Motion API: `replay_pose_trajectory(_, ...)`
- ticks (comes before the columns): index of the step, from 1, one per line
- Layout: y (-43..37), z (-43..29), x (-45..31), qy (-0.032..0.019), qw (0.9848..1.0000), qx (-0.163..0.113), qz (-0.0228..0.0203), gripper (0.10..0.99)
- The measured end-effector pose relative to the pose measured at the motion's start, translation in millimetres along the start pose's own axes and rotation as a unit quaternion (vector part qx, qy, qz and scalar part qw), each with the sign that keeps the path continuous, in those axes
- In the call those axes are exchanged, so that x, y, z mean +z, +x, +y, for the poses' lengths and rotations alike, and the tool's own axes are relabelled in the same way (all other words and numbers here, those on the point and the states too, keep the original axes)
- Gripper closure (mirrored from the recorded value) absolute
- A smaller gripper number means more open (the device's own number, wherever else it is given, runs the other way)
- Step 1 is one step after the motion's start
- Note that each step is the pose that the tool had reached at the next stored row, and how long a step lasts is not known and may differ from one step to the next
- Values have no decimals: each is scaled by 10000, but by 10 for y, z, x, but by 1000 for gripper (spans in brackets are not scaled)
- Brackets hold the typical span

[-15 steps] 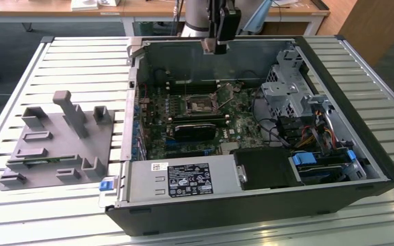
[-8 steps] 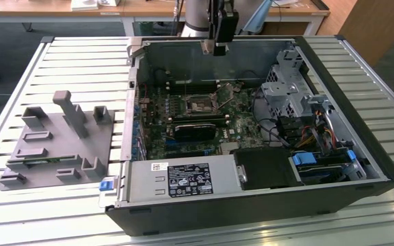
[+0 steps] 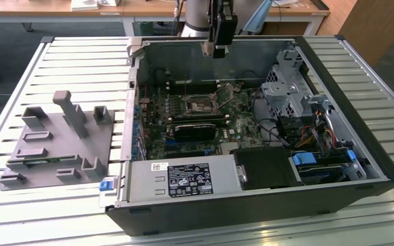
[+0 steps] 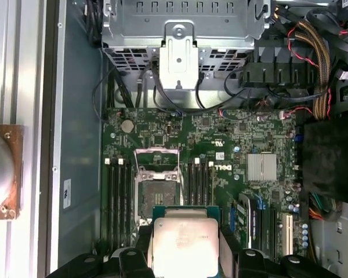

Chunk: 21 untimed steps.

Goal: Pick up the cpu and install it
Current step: 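Place the cpu into insertion slot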

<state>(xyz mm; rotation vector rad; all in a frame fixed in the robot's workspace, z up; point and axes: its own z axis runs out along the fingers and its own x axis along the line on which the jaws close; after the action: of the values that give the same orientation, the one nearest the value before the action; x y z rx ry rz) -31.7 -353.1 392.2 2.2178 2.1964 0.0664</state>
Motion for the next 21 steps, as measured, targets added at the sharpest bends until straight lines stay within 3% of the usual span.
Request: replay_pose_trajectory(21, -5, -13, 312, -7, 10000, -1, -7, 549)
